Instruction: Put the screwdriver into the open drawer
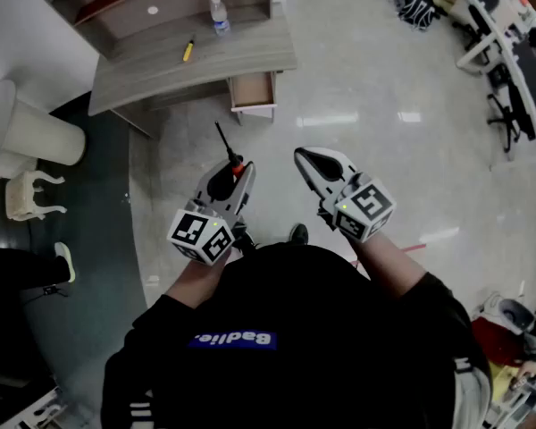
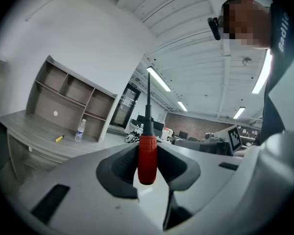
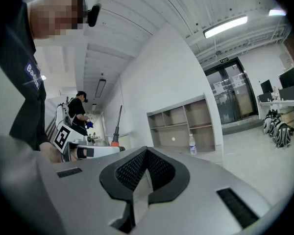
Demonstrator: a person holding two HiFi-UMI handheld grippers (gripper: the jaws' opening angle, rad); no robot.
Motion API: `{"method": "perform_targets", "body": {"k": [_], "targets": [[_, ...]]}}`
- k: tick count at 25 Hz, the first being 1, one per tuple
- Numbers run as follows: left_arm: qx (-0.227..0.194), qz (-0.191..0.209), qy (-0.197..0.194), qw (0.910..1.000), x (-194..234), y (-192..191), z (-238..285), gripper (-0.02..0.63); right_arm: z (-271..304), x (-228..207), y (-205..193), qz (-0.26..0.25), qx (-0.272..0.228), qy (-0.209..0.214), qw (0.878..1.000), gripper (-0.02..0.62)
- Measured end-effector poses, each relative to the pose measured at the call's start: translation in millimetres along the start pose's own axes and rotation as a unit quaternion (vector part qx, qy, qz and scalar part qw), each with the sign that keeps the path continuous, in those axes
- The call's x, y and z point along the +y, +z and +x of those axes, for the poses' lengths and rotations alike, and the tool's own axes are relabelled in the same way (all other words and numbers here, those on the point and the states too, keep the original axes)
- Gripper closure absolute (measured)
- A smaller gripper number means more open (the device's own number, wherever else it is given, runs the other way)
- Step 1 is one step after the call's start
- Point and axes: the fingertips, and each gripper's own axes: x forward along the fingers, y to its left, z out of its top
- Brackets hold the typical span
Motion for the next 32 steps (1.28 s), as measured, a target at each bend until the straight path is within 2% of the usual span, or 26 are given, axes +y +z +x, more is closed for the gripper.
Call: {"method": "perform_targets", "body": {"k": [4, 8, 15, 20, 23, 27, 32], "targets": [[0.005, -0.003, 0.002, 1.0, -2, 3, 1, 0.502, 0, 1, 4, 0.018, -0.016, 0.007, 1.0, 0.569], [0.002, -0.007, 0.005, 1.0, -2, 0, 2, 0.502, -3, -5, -2, 0.008, 0.004, -0.003, 1.0, 0.569], [0.004, -0.005, 0.009, 0.9999, -3, -4, 5, 0.502, -4, -9, -1, 0.008, 0.001, 0.001, 1.0, 0.569], [0.005, -0.003, 0.017, 0.9998, -5, -7, 9, 0.502, -6, -13, 5, 0.025, -0.024, 0.013, 0.999, 0.568], [0.005, 0.002, 0.024, 0.9997, -9, -8, 13, 0.502, -9, -17, 7, 0.034, -0.033, 0.019, 0.999, 0.568], [0.005, 0.009, 0.034, 0.9994, -15, -10, 19, 0.502, -18, -29, 5, 0.022, -0.024, 0.017, 0.999, 0.568], [0.0, 0.021, 0.054, 0.9983, -24, -11, 27, 0.502, -28, -43, 5, 0.027, -0.032, 0.033, 0.999, 0.568]]}}
